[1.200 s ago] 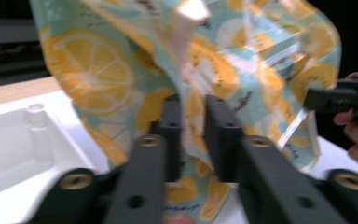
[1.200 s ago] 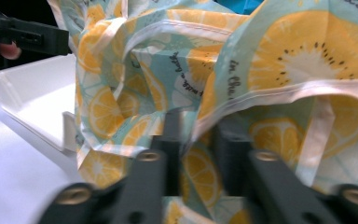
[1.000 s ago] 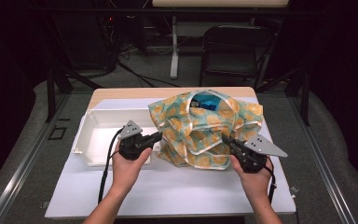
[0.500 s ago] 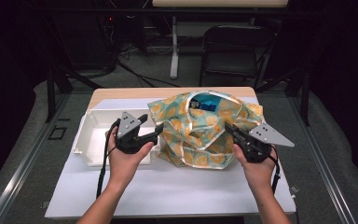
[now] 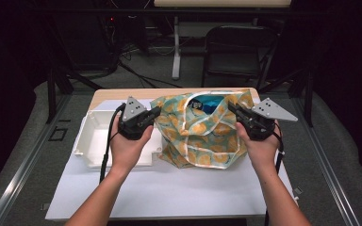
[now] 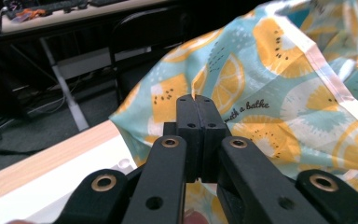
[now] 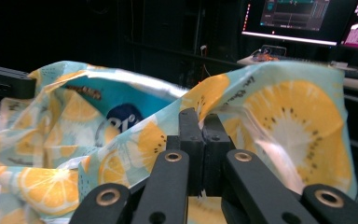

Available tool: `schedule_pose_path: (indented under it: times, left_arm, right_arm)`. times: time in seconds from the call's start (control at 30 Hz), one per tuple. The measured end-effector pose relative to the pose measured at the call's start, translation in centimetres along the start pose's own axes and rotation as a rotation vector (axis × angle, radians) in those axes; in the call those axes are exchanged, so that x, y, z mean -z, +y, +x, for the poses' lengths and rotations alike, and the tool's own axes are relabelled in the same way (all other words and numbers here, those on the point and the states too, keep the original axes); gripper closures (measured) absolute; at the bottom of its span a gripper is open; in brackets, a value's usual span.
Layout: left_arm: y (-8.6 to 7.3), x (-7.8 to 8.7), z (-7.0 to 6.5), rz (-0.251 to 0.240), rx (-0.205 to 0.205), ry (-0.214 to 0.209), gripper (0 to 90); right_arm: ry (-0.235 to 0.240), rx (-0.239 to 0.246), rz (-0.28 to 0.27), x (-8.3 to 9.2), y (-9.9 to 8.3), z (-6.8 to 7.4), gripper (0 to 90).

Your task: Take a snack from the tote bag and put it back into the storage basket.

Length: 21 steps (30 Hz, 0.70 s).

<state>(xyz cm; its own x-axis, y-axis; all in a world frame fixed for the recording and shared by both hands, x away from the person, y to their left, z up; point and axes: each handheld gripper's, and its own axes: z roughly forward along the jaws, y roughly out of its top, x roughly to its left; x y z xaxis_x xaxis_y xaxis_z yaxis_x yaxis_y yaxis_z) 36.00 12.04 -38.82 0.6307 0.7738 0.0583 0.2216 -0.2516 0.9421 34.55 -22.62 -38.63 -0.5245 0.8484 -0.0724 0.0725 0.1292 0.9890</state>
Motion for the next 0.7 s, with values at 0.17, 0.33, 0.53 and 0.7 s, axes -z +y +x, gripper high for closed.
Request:
schedule_pose_path:
  times: [0.17, 0.33, 0.53, 0.7]
  left_arm:
    - [1.5, 0.2, 1.7, -0.038, 0.070, -0.039, 90.0]
    - [1.9, -1.4, 4.4, -0.039, 0.218, -0.056, 90.0]
    - [-0.2, -4.7, 5.7, 0.142, 0.273, -0.069, 90.0]
    - [-1.7, -4.9, 5.4, 0.155, 0.257, -0.095, 83.1]
  right_arm:
    - [-0.007, 0.008, -0.007, -1.1, 1.6, -0.7, 90.0]
    - [-0.014, -0.052, -0.010, -2.8, 3.5, -2.1, 90.0]
    - [-0.076, -0.087, 0.150, -5.6, 2.9, -3.9, 87.2]
    - [-0.043, -0.139, 0.219, -6.2, 0.6, -4.6, 84.4]
